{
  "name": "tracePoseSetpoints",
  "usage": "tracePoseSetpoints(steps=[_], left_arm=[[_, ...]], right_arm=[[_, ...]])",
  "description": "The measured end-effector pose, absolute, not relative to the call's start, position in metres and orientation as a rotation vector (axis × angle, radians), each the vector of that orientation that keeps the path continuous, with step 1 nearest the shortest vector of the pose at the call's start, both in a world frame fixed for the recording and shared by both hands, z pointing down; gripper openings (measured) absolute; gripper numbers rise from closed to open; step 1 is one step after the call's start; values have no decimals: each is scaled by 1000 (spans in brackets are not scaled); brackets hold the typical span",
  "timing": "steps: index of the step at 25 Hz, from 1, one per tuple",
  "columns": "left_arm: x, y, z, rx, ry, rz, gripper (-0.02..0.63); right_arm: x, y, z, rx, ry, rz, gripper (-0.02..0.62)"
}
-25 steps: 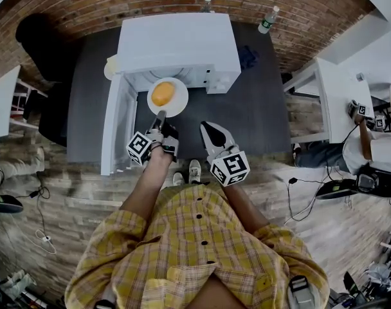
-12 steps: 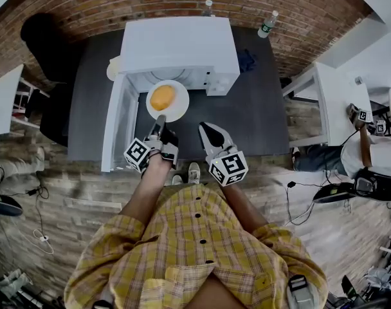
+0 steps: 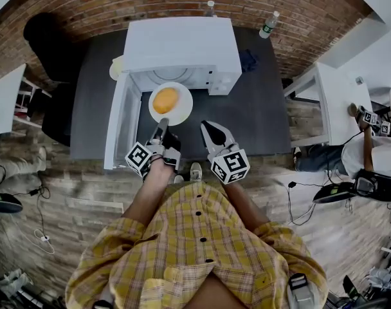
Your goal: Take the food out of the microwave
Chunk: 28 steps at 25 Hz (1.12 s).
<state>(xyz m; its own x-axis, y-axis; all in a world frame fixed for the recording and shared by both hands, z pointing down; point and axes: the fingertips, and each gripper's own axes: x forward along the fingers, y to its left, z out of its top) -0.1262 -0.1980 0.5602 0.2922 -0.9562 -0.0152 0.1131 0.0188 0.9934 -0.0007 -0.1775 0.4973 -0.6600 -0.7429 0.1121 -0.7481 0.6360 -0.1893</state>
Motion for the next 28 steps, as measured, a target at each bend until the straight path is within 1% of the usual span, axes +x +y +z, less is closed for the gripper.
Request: tracePoseSetpoints(steps=[28], left_arm=[[-125, -184, 536, 1272, -900, -1059, 12]], right_arm=[[4, -170, 498, 1296, -2810, 347, 2]])
